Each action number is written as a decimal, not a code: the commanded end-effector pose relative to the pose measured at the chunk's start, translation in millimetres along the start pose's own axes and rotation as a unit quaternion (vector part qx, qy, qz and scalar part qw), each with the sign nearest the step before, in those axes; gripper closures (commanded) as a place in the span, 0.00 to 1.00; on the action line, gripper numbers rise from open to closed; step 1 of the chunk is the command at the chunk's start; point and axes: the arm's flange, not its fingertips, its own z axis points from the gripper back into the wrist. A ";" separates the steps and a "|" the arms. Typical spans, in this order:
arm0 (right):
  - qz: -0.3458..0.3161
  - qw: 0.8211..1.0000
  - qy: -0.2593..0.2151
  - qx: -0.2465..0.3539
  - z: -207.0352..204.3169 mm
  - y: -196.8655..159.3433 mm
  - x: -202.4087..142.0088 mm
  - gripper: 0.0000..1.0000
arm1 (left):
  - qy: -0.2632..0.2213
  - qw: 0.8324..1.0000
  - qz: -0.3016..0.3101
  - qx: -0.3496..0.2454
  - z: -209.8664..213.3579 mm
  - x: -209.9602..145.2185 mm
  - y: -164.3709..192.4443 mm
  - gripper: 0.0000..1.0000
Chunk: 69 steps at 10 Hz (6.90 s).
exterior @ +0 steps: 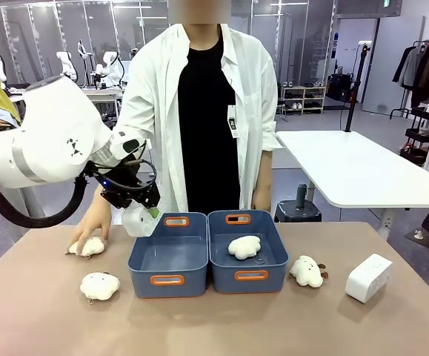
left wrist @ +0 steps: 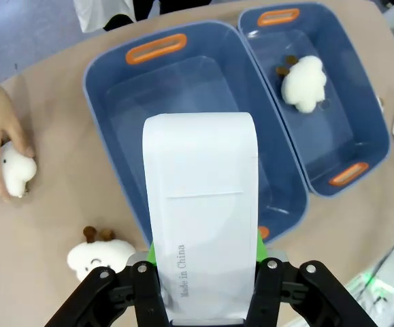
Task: Sort the digital clocks into the basket.
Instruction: Pick up the Digital clock from the table and place it into the empty Plastic storage basket.
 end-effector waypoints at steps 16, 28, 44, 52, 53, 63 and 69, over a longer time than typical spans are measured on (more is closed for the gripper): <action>0.006 1.000 -0.001 0.006 2.2 2.2 -1.7 0.00 | 0.000 1.000 0.000 0.000 0.0 0.0 0.0 1.00; 0.006 1.000 -0.001 0.006 2.2 2.2 -1.7 0.00 | 0.028 0.999 0.026 0.003 -17.9 15.8 -4.7 0.50; 0.006 1.000 -0.001 0.006 2.2 2.2 -1.7 0.00 | 0.142 0.963 0.187 0.134 -178.0 51.8 -20.0 0.00; 0.006 1.000 -0.001 0.006 2.2 2.2 -1.7 0.00 | 0.127 0.966 0.177 0.136 -168.1 53.9 -23.4 0.00; 0.006 1.000 -0.001 0.006 2.2 2.2 -1.7 0.00 | 0.127 0.966 0.177 0.136 -168.1 53.9 -23.4 0.00; 0.006 1.000 -0.001 0.006 2.2 2.2 -1.7 0.00 | 0.144 0.949 0.225 -0.169 16.2 -40.7 71.3 0.00; 0.006 1.000 -0.001 0.006 2.2 2.2 -1.7 0.00 | -0.001 0.832 0.324 -0.450 78.8 -169.7 264.8 0.00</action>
